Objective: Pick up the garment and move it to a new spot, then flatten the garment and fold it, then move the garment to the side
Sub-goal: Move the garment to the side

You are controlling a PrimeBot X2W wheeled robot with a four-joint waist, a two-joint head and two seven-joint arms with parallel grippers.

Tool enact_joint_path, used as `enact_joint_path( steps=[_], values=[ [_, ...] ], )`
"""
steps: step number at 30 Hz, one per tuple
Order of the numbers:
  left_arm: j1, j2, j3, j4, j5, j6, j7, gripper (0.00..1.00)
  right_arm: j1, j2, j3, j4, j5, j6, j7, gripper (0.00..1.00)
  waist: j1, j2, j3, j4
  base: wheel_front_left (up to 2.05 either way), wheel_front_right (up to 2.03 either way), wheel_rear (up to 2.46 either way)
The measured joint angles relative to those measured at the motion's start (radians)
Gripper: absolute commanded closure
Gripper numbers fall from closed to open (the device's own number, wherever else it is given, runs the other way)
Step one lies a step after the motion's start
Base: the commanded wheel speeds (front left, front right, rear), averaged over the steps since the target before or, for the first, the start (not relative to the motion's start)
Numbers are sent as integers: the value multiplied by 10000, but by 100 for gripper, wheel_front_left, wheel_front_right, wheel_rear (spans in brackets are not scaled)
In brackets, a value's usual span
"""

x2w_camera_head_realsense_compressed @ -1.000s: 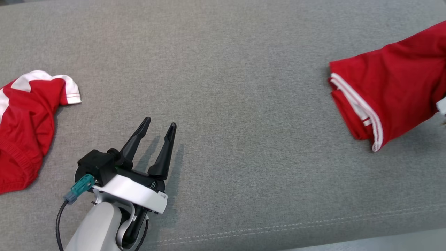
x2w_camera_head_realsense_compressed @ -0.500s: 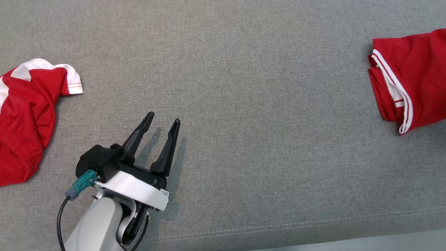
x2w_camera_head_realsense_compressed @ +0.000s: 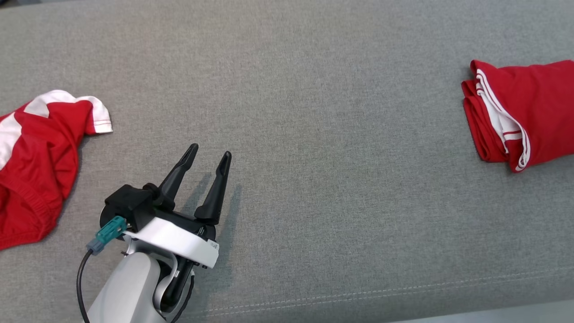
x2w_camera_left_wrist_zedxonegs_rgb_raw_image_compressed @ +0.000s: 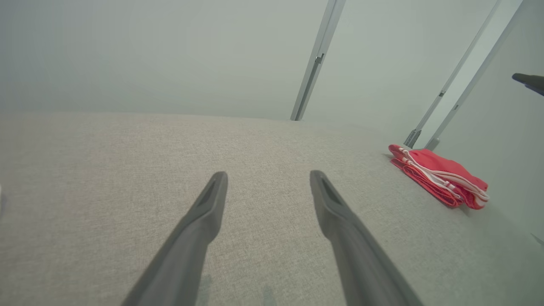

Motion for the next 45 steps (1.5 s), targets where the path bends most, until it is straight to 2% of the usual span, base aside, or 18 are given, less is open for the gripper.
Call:
enact_joint_path(
  steps=[5,8,13,18,25,32,45],
  values=[
    [65,-104,244,161,15,0,0,0,1428,345,-1661,-1793,-1668,0,-23,0,0,0,-438,35,0,0,0],
    [373,-209,397,268,92,0,-2,0,2548,907,-2798,-3290,-2817,0,-42,0,0,0,-825,90,0,0,0],
    [703,-401,608,414,186,0,0,0,4243,1799,-3507,-4775,-3731,0,-69,0,0,0,-1381,212,0,0,0],
    [1091,-522,930,523,299,0,0,0,5700,2261,-3697,-5797,-4487,2,-69,0,0,0,-1908,429,0,0,0],
    [1678,-660,1375,623,564,0,0,0,7002,3072,-3983,-6771,-5302,2,-69,0,0,0,-2490,697,0,0,0],
    [2147,-779,2161,800,911,0,0,0,8055,3639,-4096,-7135,-5785,2,-50,0,0,0,-2980,892,0,0,0],
    [2549,-1016,3377,1009,1864,0,0,0,9043,4266,-4155,-7403,-6404,2,25,0,0,0,-3285,1154,0,0,0]
  ],
)
